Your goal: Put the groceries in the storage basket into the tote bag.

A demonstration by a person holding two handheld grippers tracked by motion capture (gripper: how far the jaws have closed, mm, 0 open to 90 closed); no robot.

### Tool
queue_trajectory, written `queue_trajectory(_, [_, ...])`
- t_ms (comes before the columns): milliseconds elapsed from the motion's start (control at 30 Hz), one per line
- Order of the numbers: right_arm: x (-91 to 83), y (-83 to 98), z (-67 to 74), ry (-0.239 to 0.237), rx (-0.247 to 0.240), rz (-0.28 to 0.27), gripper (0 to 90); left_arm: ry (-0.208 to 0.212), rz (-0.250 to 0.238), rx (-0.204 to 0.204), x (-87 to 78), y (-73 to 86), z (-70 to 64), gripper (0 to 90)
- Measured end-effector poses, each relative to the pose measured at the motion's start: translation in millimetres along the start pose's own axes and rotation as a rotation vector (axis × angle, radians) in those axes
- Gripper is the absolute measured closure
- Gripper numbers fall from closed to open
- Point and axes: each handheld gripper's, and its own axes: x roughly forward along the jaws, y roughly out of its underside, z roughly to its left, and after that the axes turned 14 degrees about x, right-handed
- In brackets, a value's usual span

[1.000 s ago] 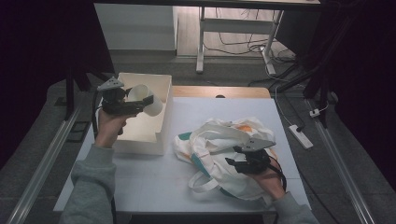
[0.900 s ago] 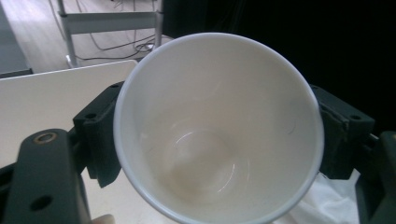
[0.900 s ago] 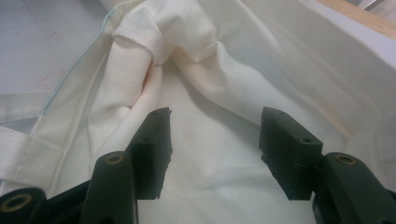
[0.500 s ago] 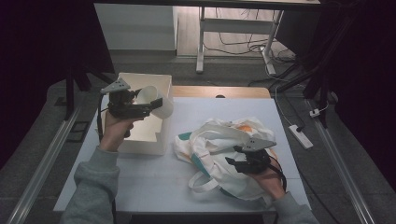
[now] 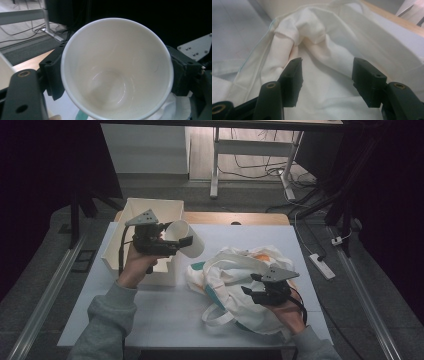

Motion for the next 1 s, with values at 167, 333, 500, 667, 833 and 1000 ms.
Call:
queue_trajectory(167, [-2.8,-4.2,3.4,-0.001,0.001,-0.032,37.9,0.05,0.017,0.006,14.2,-1.0,-9.9,19.2])
queue_trajectory(333, [-5.5,-9.6,7.6,0.001,-0.001,-0.057,34.8,0.099,0.055,0.032,33.2,-0.5,-22.9,19.2])
queue_trajectory(500, [-6.8,-16.0,12.3,0.003,-0.007,-0.083,29.4,0.14,0.094,0.05,50.9,1.4,-34.0,19.2])
queue_trajectory(667, [-7.5,-23.4,18.9,0.0,-0.025,-0.102,24.3,0.156,0.128,0.066,66.5,4.5,-42.7,19.2])
queue_trajectory(833, [-7.5,-30.2,26.8,-0.005,-0.042,-0.11,19.7,0.18,0.153,0.066,79.9,7.9,-48.6,19.2])
queue_trajectory(1000, [-6.6,-34.3,32.2,0.007,-0.056,-0.114,15.4,0.198,0.168,0.077,88.4,9.0,-54.2,19.2])
